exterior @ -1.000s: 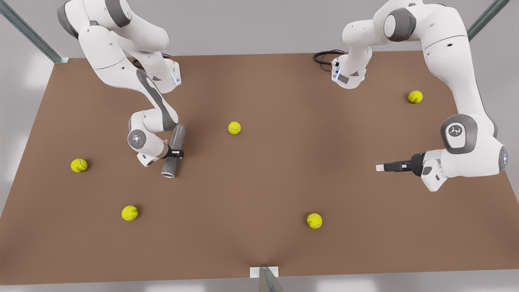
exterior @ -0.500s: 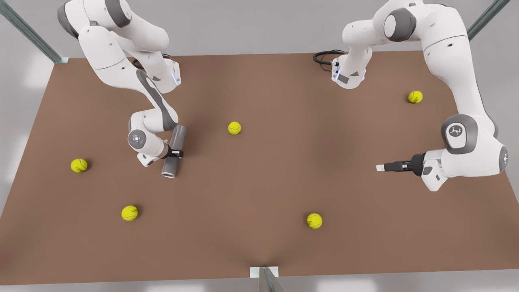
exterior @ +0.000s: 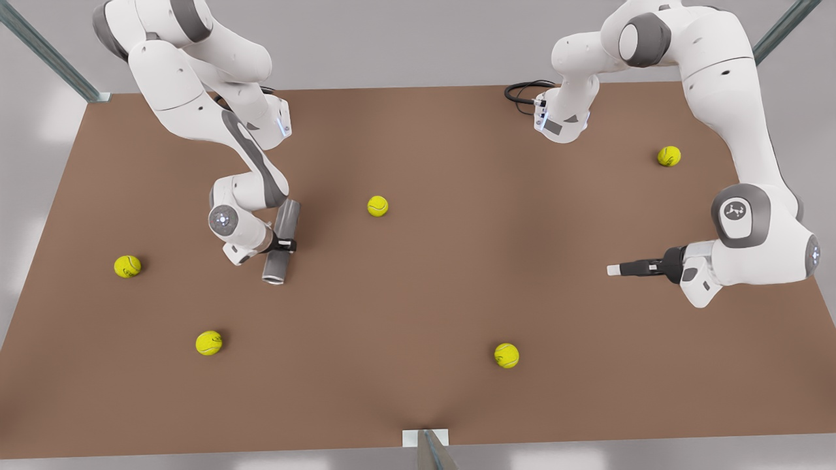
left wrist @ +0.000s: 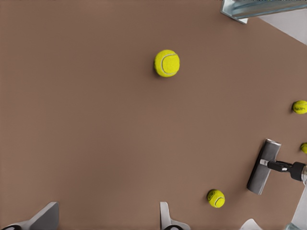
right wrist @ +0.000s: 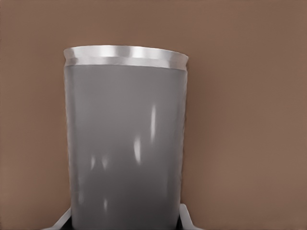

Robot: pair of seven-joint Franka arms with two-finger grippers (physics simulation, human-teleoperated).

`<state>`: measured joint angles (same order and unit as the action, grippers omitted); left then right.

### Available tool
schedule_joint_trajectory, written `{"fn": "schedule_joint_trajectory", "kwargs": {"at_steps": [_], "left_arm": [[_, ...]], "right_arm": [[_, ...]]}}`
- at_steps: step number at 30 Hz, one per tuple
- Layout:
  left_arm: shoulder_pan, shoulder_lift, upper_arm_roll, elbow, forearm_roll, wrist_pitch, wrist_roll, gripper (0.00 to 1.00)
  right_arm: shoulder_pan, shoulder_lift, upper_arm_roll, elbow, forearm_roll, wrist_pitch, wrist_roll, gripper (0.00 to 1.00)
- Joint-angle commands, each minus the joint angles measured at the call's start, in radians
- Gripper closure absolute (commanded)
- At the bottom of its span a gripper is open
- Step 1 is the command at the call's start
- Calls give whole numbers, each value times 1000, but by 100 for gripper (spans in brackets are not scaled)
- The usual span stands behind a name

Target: Put the tennis tube upright

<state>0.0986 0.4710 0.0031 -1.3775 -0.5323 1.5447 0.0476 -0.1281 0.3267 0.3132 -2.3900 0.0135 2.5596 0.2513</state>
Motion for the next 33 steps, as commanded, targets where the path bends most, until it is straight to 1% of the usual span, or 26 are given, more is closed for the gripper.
{"fn": "schedule_joint_trajectory", "kwargs": {"at_steps": [1, 17, 22, 24, 26, 33], "left_arm": [[4, 0, 0, 0, 0, 0, 0, 0], [16, 5, 0, 0, 0, 0, 8, 0], [-4, -2, -14, 3, 49, 18, 8, 0], [-13, -8, -49, 2, 83, 38, 8, 0], [-11, -35, -63, -2, 81, 20, 2, 0], [-11, 5, -83, 3, 38, 26, 8, 0]], "right_arm": [[1, 0, 0, 0, -4, -1, 3, 22], [-4, -8, 1, 0, -4, 1, 0, 25], [-2, -38, 1, 3, -6, -21, -3, 25], [2, -51, 3, 3, -6, -25, -3, 25], [2, -66, 3, 3, -6, -41, -3, 25], [11, -159, 17, 29, -12, -142, -3, 25]]}}
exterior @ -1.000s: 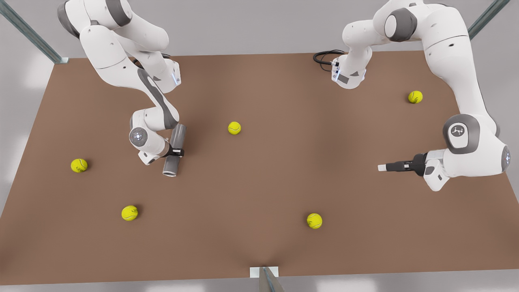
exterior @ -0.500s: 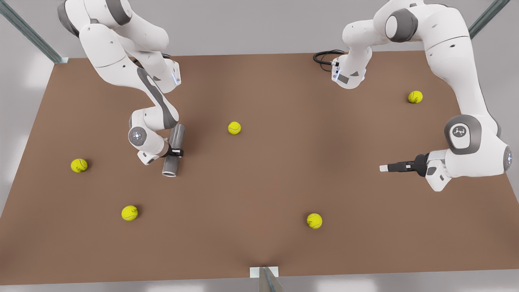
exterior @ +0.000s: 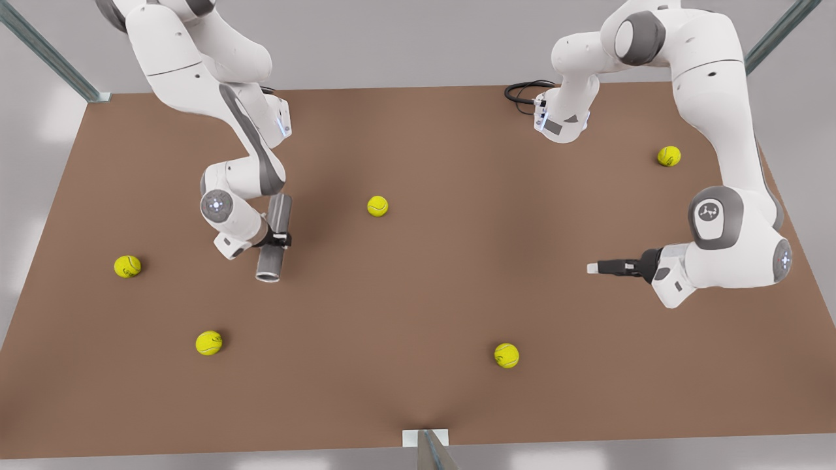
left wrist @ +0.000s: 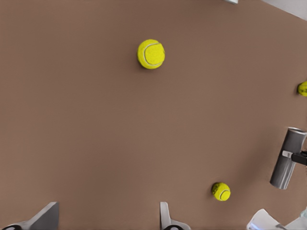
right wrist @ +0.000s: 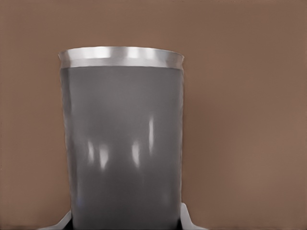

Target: Put the tennis tube upright

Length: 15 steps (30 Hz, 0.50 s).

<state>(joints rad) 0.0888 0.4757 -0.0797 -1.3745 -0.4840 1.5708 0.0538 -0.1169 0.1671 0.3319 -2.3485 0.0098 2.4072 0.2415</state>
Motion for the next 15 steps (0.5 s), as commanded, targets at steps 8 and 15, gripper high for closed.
{"fn": "schedule_joint_trajectory", "kwargs": {"at_steps": [8, 15], "left_arm": [[6, 0, -2, -6, -18, -2, 0, 0], [3, -2, -2, -9, -37, 2, 0, 0]], "right_arm": [[57, 48, 13, 184, -54, -76, -2, 25], [121, 176, 13, 419, -155, -122, -145, 25]]}}
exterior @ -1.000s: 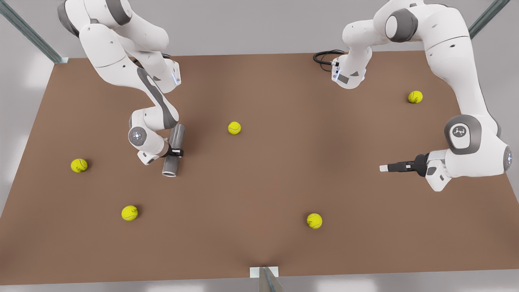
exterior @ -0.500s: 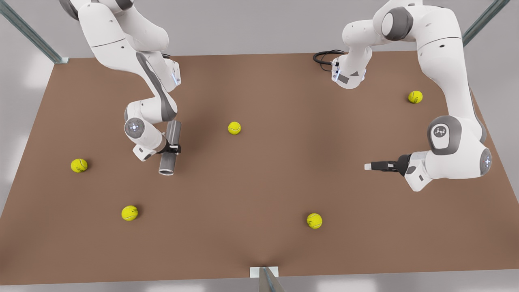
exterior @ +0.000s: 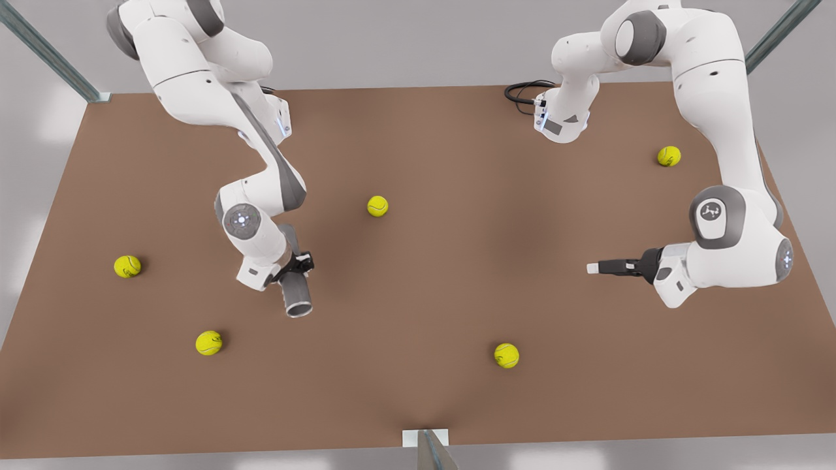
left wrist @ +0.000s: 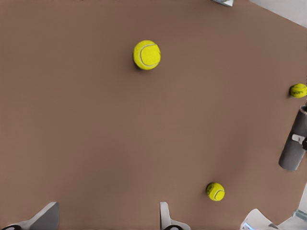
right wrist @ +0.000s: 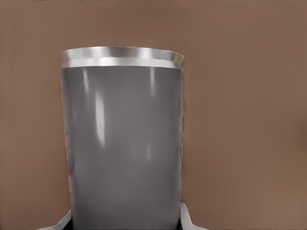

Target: Put the tennis tube upright

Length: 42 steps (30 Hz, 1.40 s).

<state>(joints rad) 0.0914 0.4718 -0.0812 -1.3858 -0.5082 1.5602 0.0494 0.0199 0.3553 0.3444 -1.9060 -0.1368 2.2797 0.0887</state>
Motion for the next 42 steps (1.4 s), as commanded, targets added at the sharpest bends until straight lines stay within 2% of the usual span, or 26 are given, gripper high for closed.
{"fn": "schedule_joint_trajectory", "kwargs": {"at_steps": [1, 5, 14, 24, 29, 30, 32, 34, 38, 40, 42], "left_arm": [[1, -1, 0, -1, -13, -14, -6, 0], [11, 5, 1, 2, -20, -28, -26, 0], [42, 16, 6, 1, -18, -23, -17, 0], [41, 36, 6, 1, -29, -11, -13, 0], [39, 39, 5, -1, -29, -2, -10, 0], [34, 37, 6, 5, -21, -2, -17, 0], [39, 44, 5, 5, -30, -2, -16, 0], [40, 50, 5, 5, -70, 0, -16, 0], [28, 50, 5, 1, -79, 38, -25, 0], [22, 54, 3, -2, -81, 63, -26, 0], [14, 60, 1, -4, -82, 73, -28, 0]], "right_arm": [[6, 14, -1, 19, -10, -6, 5, 25], [49, 86, -2, 143, -83, -51, -138, 25], [110, 188, -15, 304, -130, -58, -567, 25], [287, 277, -19, 439, -147, -57, -810, 25], [431, 367, -90, 559, -145, -57, -851, 25], [480, 386, -139, 594, -119, -62, -853, 25], [541, 430, -163, 660, -93, -71, -853, 25], [620, 484, -234, 723, -53, -72, -853, 25], [713, 557, -298, 805, -11, -71, -851, 25], [799, 597, -401, 838, 66, -66, -851, 25], [822, 636, -407, 867, 71, -58, -845, 25]]}}
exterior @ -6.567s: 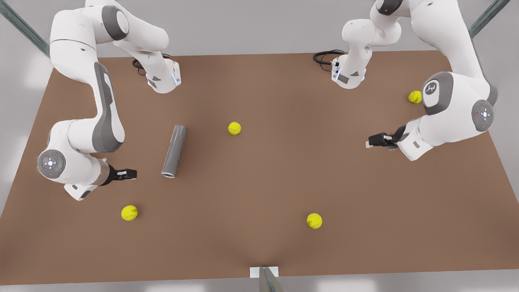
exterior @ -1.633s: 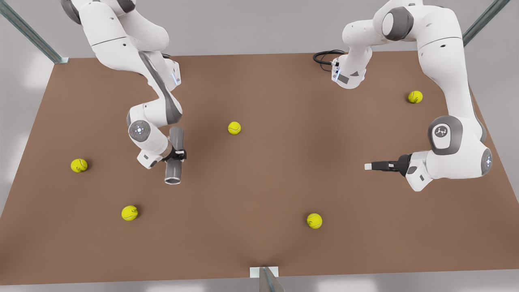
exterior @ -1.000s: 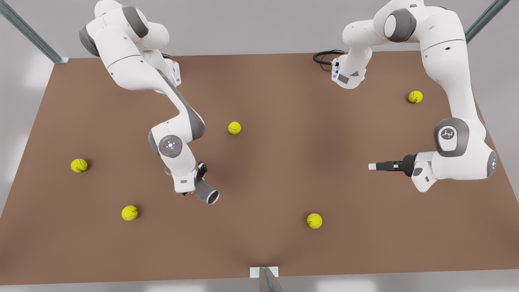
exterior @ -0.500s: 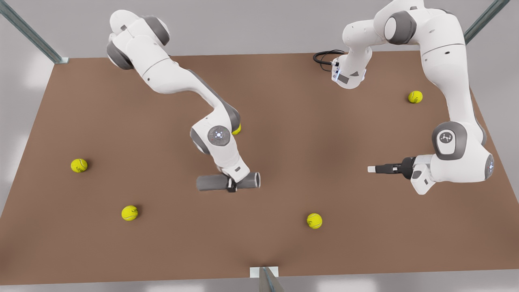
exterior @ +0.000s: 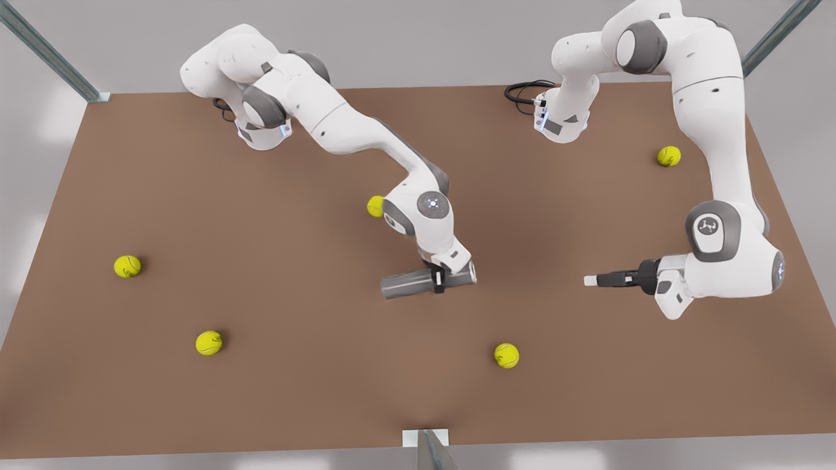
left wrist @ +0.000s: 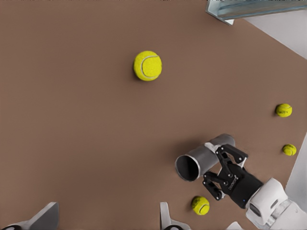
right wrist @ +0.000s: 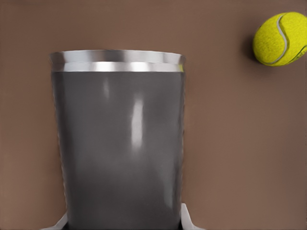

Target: Put the tennis tube upright

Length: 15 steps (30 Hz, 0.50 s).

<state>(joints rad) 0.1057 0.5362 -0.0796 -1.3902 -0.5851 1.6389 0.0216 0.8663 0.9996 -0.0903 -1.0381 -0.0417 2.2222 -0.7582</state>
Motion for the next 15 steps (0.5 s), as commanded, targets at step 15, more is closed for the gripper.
{"fn": "schedule_joint_trajectory", "kwargs": {"at_steps": [15], "left_arm": [[23, -231, -98, -549, -519, 306, 40, 0]], "right_arm": [[-154, -334, -31, -270, 106, -47, 11, 0]]}}
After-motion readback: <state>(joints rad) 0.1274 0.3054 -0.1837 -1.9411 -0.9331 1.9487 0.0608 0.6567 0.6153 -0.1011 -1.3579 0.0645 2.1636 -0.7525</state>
